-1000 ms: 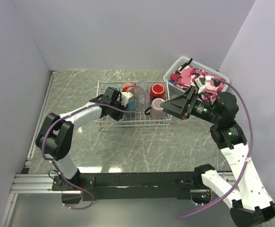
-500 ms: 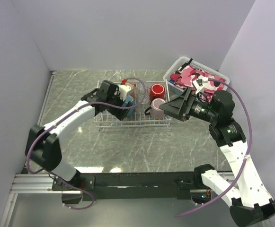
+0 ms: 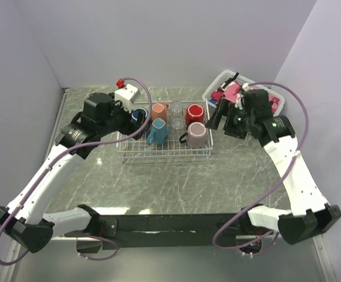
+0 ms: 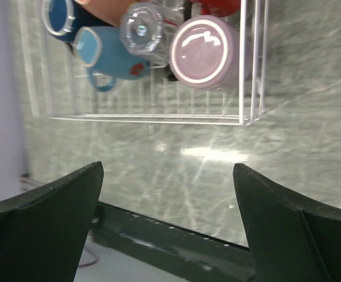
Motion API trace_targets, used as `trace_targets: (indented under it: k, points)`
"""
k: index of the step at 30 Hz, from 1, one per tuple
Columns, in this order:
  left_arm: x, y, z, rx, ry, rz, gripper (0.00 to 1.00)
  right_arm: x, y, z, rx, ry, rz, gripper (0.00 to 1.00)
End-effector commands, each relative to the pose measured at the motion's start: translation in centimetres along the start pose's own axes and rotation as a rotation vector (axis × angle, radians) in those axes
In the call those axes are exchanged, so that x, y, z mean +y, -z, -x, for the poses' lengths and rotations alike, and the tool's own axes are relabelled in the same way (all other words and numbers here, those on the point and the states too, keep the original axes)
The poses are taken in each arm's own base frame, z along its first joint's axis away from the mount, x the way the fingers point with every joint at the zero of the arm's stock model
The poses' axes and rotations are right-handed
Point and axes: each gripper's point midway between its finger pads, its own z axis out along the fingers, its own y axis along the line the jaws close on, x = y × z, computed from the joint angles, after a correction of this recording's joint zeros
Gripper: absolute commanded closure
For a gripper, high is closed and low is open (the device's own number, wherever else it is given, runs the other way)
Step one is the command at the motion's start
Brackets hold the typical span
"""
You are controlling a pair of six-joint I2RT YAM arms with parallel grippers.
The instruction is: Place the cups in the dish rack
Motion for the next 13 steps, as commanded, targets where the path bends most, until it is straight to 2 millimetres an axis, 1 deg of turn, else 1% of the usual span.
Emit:
trace_targets:
  k: [1, 2, 3, 5, 6, 7, 9, 10, 13]
  points:
    - [1.8, -0.5, -0.9, 0.042, 0.147, 0.054, 0.04, -0.9, -1.1, 0.7, -0.008, 0.143, -0.129, 0.0]
    - [2.2, -0.5, -0.9, 0.04, 0.153, 0.068, 0.04, 0.0, -1.8, 0.3, 0.011, 0.167, -0.12, 0.0]
    - [2.5, -0.5, -0.7, 0.033, 0.157, 0.079, 0.04, 0.8, -1.7, 0.6, 0.003, 0.18, -0.109, 0.0]
    - [2.8, -0.8, -0.7, 0.042, 0.166, 0.089, 0.03, 1.9, -2.4, 0.3, 0.018, 0.209, -0.105, 0.0]
    - [2.9, -0.8, -0.5, 0.04, 0.172, 0.092, 0.04, 3.0, -2.4, 0.1, 0.024, 0.231, -0.084, 0.0]
    - [2.9, -0.9, -0.5, 0.042, 0.182, 0.092, 0.03, 3.2, -2.8, -0.1, 0.04, 0.241, -0.086, 0.0]
    - [2.7, -0.9, -0.3, 0.037, 0.193, 0.086, 0.03, 4.7, -2.7, -0.5, 0.048, 0.274, -0.055, 0.0]
    - [2.6, -0.9, -0.3, 0.034, 0.197, 0.08, 0.04, 5.0, -2.8, -0.6, 0.054, 0.276, -0.048, 0.0]
    - [2.8, -0.9, -0.1, 0.027, 0.208, 0.094, 0.04, 6.3, -2.2, -0.6, 0.051, 0.281, 0.009, 0.0]
